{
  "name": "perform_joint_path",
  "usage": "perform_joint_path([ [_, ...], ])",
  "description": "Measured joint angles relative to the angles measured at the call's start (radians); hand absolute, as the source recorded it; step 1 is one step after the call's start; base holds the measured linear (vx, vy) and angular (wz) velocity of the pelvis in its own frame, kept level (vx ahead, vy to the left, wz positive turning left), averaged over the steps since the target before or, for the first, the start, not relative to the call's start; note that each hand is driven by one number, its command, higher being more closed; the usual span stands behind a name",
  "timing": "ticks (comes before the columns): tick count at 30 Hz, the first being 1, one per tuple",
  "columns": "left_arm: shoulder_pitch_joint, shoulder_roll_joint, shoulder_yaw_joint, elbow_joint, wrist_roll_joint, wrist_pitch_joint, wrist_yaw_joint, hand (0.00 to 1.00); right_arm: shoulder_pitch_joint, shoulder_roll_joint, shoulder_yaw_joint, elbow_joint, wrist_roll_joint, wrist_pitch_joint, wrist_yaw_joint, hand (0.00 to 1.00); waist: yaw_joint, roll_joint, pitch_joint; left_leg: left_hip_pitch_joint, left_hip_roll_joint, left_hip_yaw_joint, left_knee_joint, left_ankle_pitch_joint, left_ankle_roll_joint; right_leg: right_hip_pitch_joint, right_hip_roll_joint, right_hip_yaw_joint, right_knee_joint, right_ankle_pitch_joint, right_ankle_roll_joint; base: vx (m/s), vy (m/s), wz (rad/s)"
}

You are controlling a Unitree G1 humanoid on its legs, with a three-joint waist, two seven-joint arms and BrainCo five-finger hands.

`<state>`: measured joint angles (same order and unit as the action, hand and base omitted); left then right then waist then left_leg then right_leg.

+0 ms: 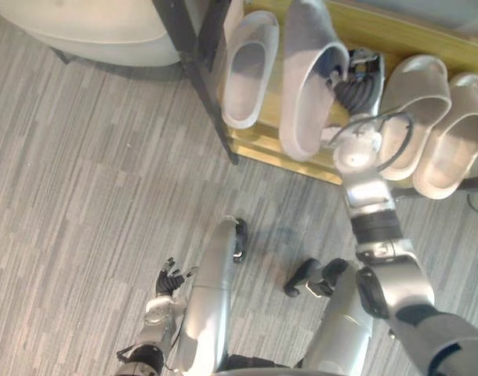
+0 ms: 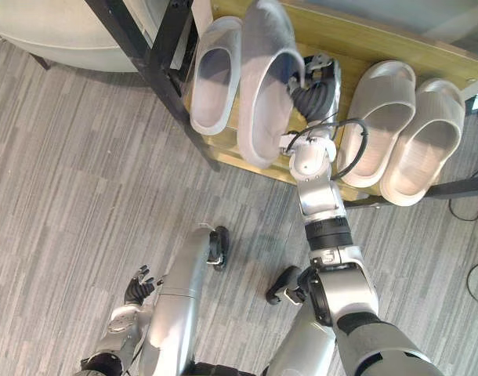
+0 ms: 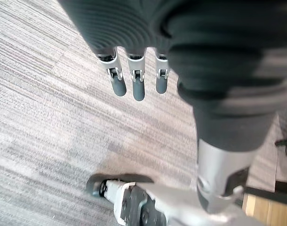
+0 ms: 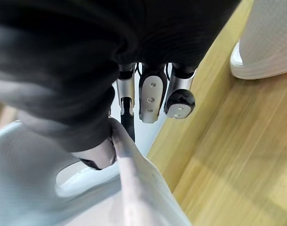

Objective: Organize the slippers on the shoe rack

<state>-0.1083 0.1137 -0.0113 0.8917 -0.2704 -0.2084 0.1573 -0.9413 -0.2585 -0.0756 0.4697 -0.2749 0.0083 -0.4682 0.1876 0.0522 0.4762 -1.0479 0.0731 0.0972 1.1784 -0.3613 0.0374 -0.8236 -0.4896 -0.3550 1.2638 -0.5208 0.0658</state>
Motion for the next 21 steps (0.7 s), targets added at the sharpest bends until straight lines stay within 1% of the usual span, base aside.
perform_joint_path([
  [2, 0.0, -0.014, 0.014, 0.0, -0.007, -0.001, 0.015, 0.0, -0.032, 0.0, -0.03, 0.077, 0.002, 0.015, -0.018, 1.0, 0.007, 0.0, 0.0, -0.005, -0.01, -0.001, -0.002, 0.0, 0.0, -0.001, -0.009, -0.006, 0.0, -0.002, 0.004, 0.04, 0.038, 0.1],
  [4, 0.0, -0.015, 0.014, 0.0, -0.007, -0.002, 0.016, 0.0, -0.049, -0.001, -0.042, 0.108, 0.003, 0.021, -0.022, 1.0, 0.008, 0.0, 0.0, -0.013, -0.014, -0.005, -0.001, 0.001, 0.001, -0.004, -0.012, -0.009, 0.002, -0.003, 0.005, 0.02, 0.022, 0.1],
  [7, -0.014, -0.024, 0.014, 0.004, -0.008, -0.002, 0.02, 0.0, -0.105, -0.03, -0.05, 0.206, 0.012, 0.03, -0.029, 1.0, 0.013, 0.0, 0.0, -0.053, -0.03, -0.02, -0.002, 0.015, 0.0, -0.027, -0.021, -0.023, 0.006, -0.004, 0.006, 0.03, 0.02, 0.17],
  [9, -0.021, -0.029, 0.014, 0.004, -0.009, -0.002, 0.023, 0.0, -0.135, -0.047, -0.049, 0.277, 0.019, 0.038, -0.032, 1.0, 0.026, 0.0, 0.0, -0.058, -0.036, -0.024, -0.004, 0.02, 0.0, -0.028, -0.026, -0.028, 0.007, -0.004, 0.007, 0.04, 0.01, 0.11],
  [11, -0.022, -0.032, 0.014, 0.005, -0.012, -0.003, 0.036, 0.0, -0.162, -0.055, -0.045, 0.303, 0.03, 0.04, -0.036, 1.0, 0.026, 0.0, 0.0, -0.058, -0.043, -0.023, -0.009, 0.025, -0.001, -0.028, -0.036, -0.03, 0.008, -0.004, 0.007, 0.04, 0.005, 0.1],
  [12, -0.023, -0.033, 0.014, 0.007, -0.017, -0.003, 0.036, 0.0, -0.183, -0.068, -0.036, 0.331, 0.039, 0.039, -0.037, 0.0, 0.026, 0.0, 0.0, -0.058, -0.05, -0.023, -0.016, 0.028, -0.003, -0.028, -0.041, -0.031, 0.008, -0.004, 0.007, 0.04, -0.002, 0.13],
  [14, -0.026, -0.036, 0.014, 0.011, -0.023, -0.003, 0.037, 0.0, -0.205, -0.079, -0.025, 0.368, 0.039, 0.04, -0.037, 0.0, 0.03, 0.0, 0.0, -0.06, -0.053, -0.023, -0.022, 0.026, -0.008, -0.028, -0.043, -0.033, 0.007, -0.004, 0.007, 0.03, -0.015, 0.1],
  [17, -0.04, -0.037, 0.014, 0.029, -0.028, -0.003, 0.037, 0.0, -0.234, -0.097, 0.028, 0.425, 0.039, 0.041, -0.036, 0.0, 0.032, 0.0, 0.0, -0.066, -0.057, -0.027, -0.028, 0.031, -0.012, -0.028, -0.05, -0.044, 0.007, -0.004, 0.005, 0.04, -0.021, 0.07],
  [21, -0.055, -0.037, 0.011, 0.042, -0.027, -0.002, 0.037, 0.0, -0.258, -0.102, 0.072, 0.463, 0.04, 0.04, -0.039, 0.0, 0.034, 0.0, 0.0, -0.07, -0.062, -0.028, -0.032, 0.034, -0.01, -0.029, -0.053, -0.048, 0.004, -0.004, 0.006, 0.05, -0.017, 0.04],
])
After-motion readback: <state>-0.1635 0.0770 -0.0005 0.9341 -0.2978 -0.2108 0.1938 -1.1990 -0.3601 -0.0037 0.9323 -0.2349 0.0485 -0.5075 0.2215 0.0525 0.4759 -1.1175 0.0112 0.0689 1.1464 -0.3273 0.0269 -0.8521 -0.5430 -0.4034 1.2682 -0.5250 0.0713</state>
